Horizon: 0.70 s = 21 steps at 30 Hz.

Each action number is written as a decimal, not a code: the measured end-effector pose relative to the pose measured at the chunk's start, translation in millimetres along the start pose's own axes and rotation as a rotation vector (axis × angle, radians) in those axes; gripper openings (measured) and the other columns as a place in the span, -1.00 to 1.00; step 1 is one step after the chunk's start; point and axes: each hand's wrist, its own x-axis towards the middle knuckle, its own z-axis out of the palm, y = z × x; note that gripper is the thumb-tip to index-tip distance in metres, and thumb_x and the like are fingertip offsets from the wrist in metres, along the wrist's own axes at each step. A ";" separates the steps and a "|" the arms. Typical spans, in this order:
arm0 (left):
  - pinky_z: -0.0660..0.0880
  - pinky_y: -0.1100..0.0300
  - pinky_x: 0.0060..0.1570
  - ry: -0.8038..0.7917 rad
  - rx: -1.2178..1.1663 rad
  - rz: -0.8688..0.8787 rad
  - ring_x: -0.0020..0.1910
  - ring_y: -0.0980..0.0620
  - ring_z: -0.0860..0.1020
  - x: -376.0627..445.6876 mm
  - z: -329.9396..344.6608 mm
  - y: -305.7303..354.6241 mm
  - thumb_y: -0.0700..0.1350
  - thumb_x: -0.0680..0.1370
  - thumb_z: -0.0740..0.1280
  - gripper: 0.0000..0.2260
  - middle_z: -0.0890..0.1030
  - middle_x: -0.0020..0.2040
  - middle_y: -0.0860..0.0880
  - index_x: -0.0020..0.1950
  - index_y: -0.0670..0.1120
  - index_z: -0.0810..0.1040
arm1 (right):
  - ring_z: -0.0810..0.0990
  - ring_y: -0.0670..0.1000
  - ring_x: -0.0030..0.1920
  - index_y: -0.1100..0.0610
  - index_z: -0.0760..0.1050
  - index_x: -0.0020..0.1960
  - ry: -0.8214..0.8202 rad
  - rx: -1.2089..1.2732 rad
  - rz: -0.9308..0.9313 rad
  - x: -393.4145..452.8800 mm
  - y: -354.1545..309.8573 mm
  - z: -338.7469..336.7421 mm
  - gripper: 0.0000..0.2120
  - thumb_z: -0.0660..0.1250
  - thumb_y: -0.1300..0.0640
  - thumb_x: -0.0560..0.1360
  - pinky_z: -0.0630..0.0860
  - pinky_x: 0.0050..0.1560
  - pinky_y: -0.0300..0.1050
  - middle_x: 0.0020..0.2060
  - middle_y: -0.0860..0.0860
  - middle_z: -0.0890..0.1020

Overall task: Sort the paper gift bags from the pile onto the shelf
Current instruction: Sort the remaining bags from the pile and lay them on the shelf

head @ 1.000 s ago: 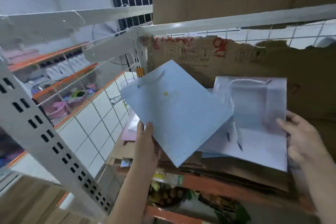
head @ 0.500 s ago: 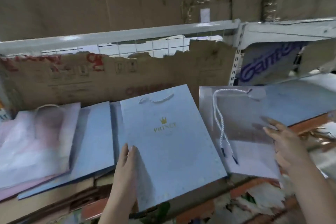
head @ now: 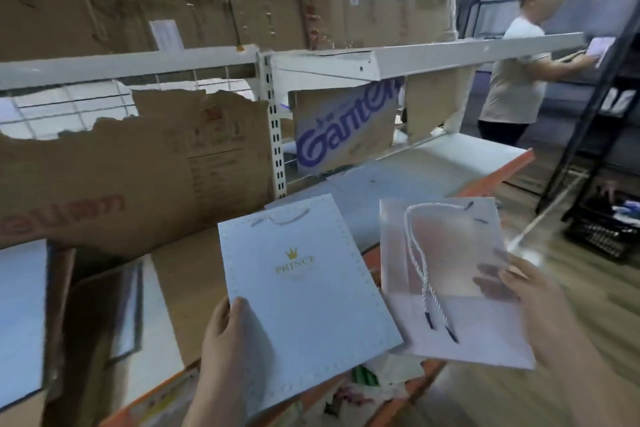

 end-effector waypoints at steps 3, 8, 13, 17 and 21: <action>0.37 0.20 -0.31 0.030 0.039 0.006 -0.16 0.01 0.52 11.8 37.6 7.0 -0.05 0.64 0.11 -0.81 0.59 -0.03 -0.04 0.13 -0.04 0.48 | 0.68 -0.06 -0.34 0.08 0.50 0.12 0.001 0.015 -0.006 20.8 -12.7 -15.5 -0.71 0.40 0.11 0.41 0.60 -0.32 -0.29 -0.32 -0.05 0.71; 0.46 0.04 -0.13 0.077 0.141 0.081 -0.06 -0.09 0.56 67.3 79.7 8.1 -0.02 0.63 0.13 -0.77 0.59 0.04 -0.08 0.17 -0.05 0.49 | 0.68 -0.08 -0.33 0.11 0.47 0.17 0.024 -0.022 -0.016 86.2 -12.5 -35.3 -0.73 0.18 0.33 0.54 0.59 -0.30 -0.33 -0.33 -0.08 0.71; 0.52 -0.13 0.03 0.164 0.222 0.120 0.05 -0.15 0.56 126.8 118.2 -4.7 0.03 0.60 0.16 -0.70 0.57 0.12 -0.11 0.27 -0.06 0.44 | 0.66 -0.10 -0.41 0.11 0.48 0.10 0.022 -0.052 0.017 157.2 -15.3 -31.3 -0.72 0.11 0.38 0.55 0.57 -0.37 -0.35 -0.39 -0.11 0.69; 0.44 0.03 -0.08 0.262 0.296 0.160 0.07 -0.19 0.53 155.3 145.0 -10.1 -0.04 0.60 0.18 -0.68 0.56 0.08 -0.11 0.31 -0.12 0.42 | 0.67 -0.05 -0.40 0.08 0.52 0.03 -0.029 -0.049 0.040 218.6 -12.8 -20.2 -0.70 0.13 0.40 0.52 0.56 -0.38 -0.33 -0.37 -0.06 0.70; 0.40 0.02 -0.07 0.352 0.430 0.159 0.08 -0.25 0.52 171.0 158.9 -15.9 -0.09 0.59 0.19 -0.66 0.57 0.09 -0.21 0.34 -0.15 0.40 | 0.67 -0.03 -0.41 0.09 0.51 -0.03 -0.099 -0.031 0.065 274.0 -14.1 -3.3 -0.75 0.21 0.39 0.46 0.58 -0.36 -0.31 -0.39 -0.04 0.70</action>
